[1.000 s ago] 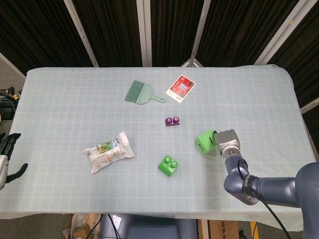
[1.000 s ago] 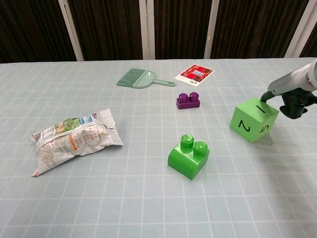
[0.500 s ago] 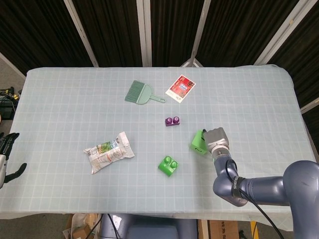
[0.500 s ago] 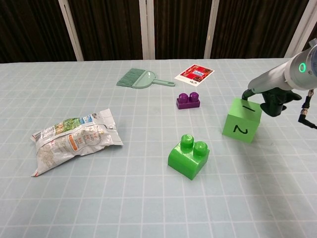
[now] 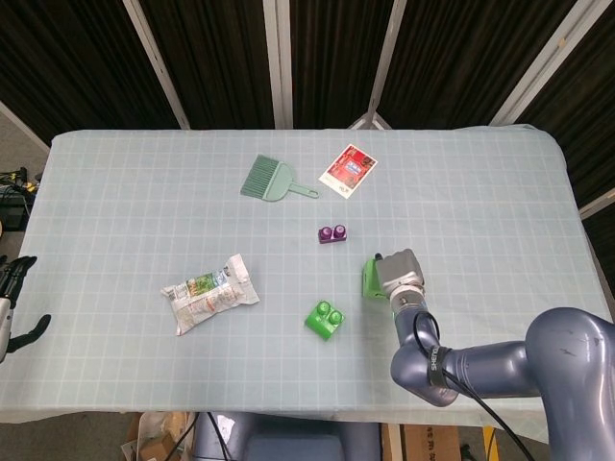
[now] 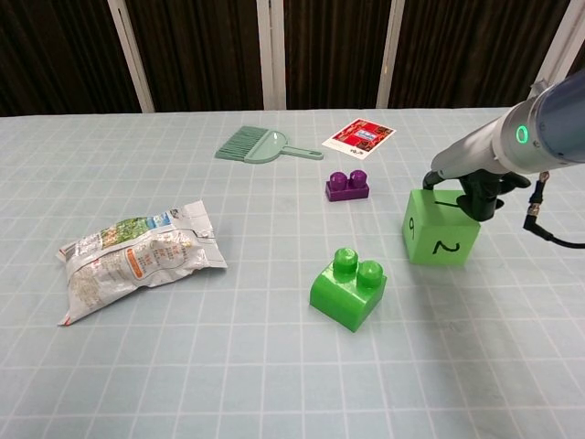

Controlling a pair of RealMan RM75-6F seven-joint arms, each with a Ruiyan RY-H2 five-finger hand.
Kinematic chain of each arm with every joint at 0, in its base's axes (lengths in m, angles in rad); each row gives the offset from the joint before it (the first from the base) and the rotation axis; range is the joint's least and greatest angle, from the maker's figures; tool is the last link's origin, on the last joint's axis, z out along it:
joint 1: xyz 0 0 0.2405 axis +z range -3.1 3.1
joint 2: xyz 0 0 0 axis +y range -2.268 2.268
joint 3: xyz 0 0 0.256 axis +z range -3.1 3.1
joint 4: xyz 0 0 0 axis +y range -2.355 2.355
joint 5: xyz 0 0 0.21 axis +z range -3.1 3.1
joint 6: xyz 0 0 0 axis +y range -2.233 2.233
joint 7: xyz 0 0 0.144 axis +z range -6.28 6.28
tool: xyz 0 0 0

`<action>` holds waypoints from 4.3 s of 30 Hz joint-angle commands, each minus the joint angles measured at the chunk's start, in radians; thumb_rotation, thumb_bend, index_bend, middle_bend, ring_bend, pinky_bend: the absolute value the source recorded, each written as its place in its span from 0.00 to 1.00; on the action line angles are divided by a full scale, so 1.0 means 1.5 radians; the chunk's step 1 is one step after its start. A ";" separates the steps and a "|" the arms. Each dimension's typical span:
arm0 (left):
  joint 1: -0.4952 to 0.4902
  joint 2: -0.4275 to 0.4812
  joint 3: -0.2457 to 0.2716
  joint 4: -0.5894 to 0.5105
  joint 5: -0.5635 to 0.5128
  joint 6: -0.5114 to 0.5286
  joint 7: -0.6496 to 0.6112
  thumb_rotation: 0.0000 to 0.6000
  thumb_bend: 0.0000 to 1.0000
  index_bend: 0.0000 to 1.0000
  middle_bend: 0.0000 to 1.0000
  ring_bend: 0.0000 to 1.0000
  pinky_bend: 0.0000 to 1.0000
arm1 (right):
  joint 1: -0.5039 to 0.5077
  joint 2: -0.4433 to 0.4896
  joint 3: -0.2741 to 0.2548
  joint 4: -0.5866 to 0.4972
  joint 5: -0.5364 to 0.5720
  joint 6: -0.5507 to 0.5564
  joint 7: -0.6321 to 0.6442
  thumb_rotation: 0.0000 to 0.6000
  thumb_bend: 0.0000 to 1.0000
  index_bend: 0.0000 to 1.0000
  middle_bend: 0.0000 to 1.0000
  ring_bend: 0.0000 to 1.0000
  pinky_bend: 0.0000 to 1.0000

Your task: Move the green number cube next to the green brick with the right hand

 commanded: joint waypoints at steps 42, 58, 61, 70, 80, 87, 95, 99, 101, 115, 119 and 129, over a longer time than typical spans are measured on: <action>0.000 0.000 0.000 -0.003 -0.002 0.000 0.004 1.00 0.34 0.10 0.10 0.05 0.16 | 0.014 -0.023 0.025 -0.211 -0.018 0.174 -0.113 1.00 0.80 0.25 0.84 0.84 0.74; 0.001 0.004 0.000 -0.003 -0.003 -0.001 -0.005 1.00 0.34 0.10 0.10 0.05 0.16 | 0.018 -0.037 0.028 -0.270 -0.005 0.199 -0.140 1.00 0.80 0.26 0.84 0.84 0.74; 0.001 0.004 0.000 -0.002 -0.003 -0.001 -0.006 1.00 0.34 0.10 0.10 0.05 0.16 | 0.018 -0.040 0.028 -0.275 0.002 0.203 -0.144 1.00 0.80 0.27 0.84 0.84 0.74; 0.001 0.003 -0.001 -0.003 -0.004 -0.001 -0.003 1.00 0.34 0.10 0.10 0.05 0.16 | 0.017 -0.036 0.029 -0.266 0.038 0.201 -0.157 1.00 0.80 0.27 0.84 0.84 0.74; 0.001 0.003 -0.001 -0.004 -0.005 -0.002 -0.001 1.00 0.34 0.10 0.10 0.05 0.16 | 0.008 -0.020 0.037 -0.248 0.050 0.194 -0.160 1.00 0.80 0.28 0.84 0.84 0.74; 0.000 0.001 0.000 -0.005 -0.005 -0.004 0.004 1.00 0.34 0.10 0.10 0.05 0.16 | -0.013 0.012 0.063 -0.262 -0.009 0.120 -0.120 1.00 0.80 0.18 0.80 0.81 0.73; 0.000 0.002 -0.002 -0.002 -0.009 -0.004 0.001 1.00 0.34 0.10 0.10 0.05 0.16 | -0.119 0.025 0.081 -0.217 -0.358 0.129 0.080 1.00 0.45 0.07 0.27 0.34 0.37; 0.000 0.004 -0.003 -0.002 -0.012 -0.006 -0.004 1.00 0.34 0.10 0.10 0.05 0.16 | -0.185 0.013 0.081 -0.157 -0.525 0.188 0.190 1.00 0.30 0.07 0.14 0.18 0.23; 0.000 0.005 -0.004 -0.002 -0.012 -0.004 -0.006 1.00 0.34 0.10 0.09 0.05 0.16 | -0.215 0.017 0.084 -0.130 -0.577 0.203 0.245 1.00 0.27 0.07 0.10 0.13 0.18; 0.003 0.007 -0.005 -0.007 -0.017 -0.003 -0.005 1.00 0.34 0.10 0.10 0.05 0.16 | -0.414 0.141 0.060 -0.017 -0.738 0.226 0.508 1.00 0.25 0.07 0.05 0.05 0.08; 0.003 0.008 -0.004 -0.009 -0.017 -0.004 -0.004 1.00 0.34 0.10 0.09 0.05 0.16 | -0.475 0.165 0.026 0.005 -0.786 0.232 0.554 1.00 0.25 0.07 0.05 0.05 0.04; 0.004 0.008 -0.004 -0.011 -0.018 -0.004 -0.002 1.00 0.34 0.10 0.09 0.05 0.17 | -0.640 0.169 -0.070 0.036 -0.952 0.340 0.613 1.00 0.25 0.07 0.05 0.04 0.01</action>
